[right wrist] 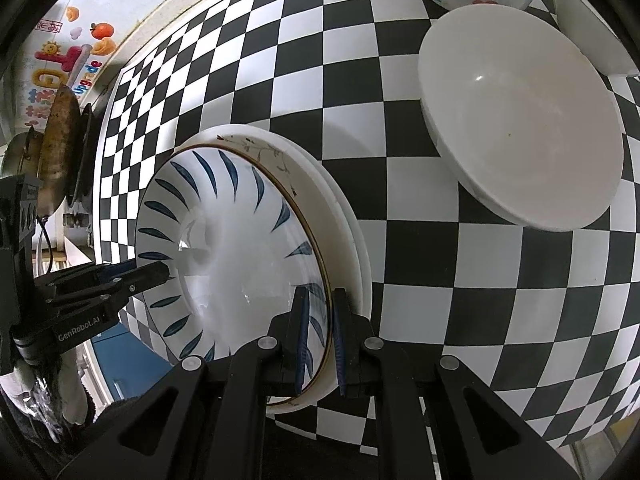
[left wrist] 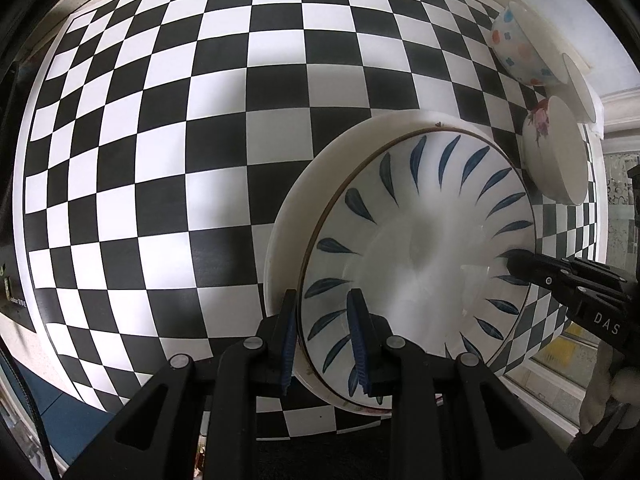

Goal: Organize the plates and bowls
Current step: 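Lift the three stacked plates together with both tools, then lower the plate stack onto the cloth and open both tools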

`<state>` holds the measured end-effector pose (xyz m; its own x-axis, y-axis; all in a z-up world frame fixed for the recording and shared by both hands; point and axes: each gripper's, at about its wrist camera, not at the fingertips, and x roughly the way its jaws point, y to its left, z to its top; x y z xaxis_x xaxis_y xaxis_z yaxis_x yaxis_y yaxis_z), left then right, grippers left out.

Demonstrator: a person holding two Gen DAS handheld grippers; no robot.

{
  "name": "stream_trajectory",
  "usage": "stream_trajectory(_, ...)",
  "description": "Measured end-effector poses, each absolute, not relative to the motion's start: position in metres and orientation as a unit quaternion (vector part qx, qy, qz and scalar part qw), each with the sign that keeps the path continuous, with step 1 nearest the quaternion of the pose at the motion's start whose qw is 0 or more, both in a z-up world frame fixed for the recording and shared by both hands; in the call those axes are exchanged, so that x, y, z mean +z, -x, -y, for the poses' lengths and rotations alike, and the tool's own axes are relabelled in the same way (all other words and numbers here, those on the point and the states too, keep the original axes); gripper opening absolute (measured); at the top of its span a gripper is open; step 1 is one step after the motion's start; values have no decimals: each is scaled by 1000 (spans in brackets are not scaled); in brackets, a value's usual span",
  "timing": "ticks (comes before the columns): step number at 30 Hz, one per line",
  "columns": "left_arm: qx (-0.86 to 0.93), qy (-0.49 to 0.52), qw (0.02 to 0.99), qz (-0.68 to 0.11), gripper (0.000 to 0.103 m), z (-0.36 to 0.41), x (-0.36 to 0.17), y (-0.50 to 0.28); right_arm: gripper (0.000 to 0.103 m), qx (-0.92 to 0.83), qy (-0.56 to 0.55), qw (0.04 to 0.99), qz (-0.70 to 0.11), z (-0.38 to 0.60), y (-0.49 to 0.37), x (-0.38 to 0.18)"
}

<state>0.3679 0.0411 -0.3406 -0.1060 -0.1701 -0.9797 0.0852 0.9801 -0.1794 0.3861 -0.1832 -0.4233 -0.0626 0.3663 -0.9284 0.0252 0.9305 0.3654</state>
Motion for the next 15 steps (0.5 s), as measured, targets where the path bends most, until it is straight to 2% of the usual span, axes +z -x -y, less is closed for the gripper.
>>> stream_trajectory(15, -91, 25, 679, -728, 22, -48, -320, -358, 16, 101, -121, 681, -715, 171, -374, -420)
